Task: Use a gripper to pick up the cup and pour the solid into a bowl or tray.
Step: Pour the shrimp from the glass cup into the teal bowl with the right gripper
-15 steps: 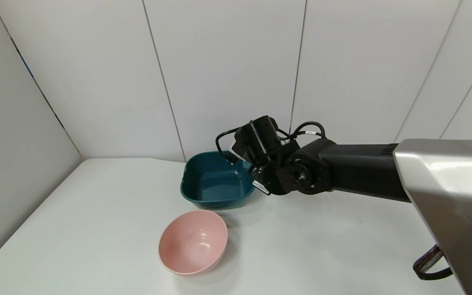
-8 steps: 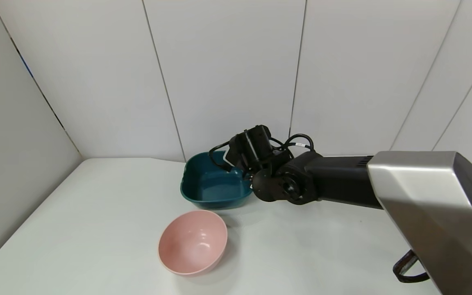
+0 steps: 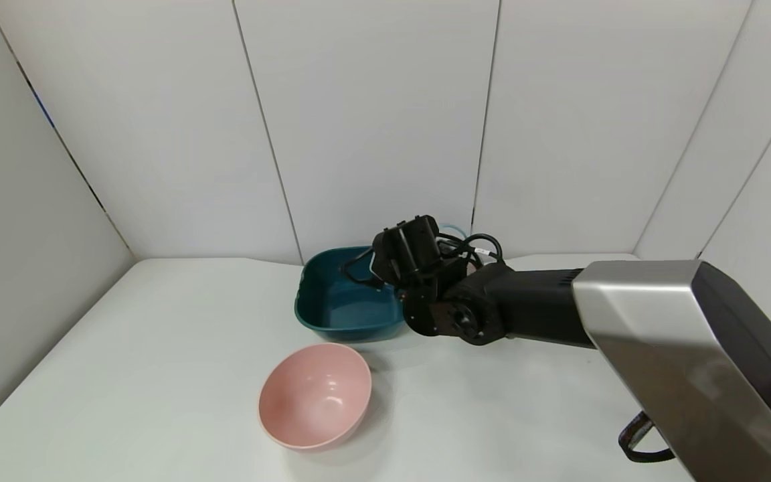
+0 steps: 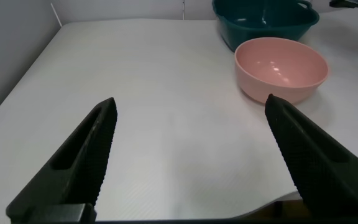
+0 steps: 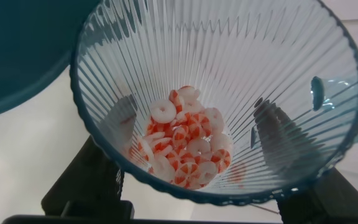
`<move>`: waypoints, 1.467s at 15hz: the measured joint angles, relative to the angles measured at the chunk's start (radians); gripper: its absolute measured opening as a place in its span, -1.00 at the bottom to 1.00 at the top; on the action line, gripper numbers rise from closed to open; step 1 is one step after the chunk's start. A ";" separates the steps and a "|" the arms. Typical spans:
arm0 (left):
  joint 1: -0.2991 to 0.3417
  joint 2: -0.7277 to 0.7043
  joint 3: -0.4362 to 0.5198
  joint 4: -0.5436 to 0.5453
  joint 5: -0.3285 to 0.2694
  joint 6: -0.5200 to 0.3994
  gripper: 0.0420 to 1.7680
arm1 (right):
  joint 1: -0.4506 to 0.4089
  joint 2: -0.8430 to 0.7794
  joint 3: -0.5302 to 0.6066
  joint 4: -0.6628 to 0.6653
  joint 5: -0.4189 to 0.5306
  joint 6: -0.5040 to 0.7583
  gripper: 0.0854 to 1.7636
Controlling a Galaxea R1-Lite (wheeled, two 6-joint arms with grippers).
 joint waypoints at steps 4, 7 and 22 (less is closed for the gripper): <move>0.000 0.000 0.000 0.000 0.000 0.000 0.94 | 0.001 0.022 0.000 -0.090 -0.047 -0.135 0.48; 0.000 0.000 0.000 0.000 0.000 0.000 0.94 | 0.011 0.043 0.000 -0.209 -0.099 -0.268 0.48; 0.000 0.000 0.000 0.000 0.000 -0.001 0.94 | 0.047 0.116 0.002 -0.429 -0.197 -0.552 0.47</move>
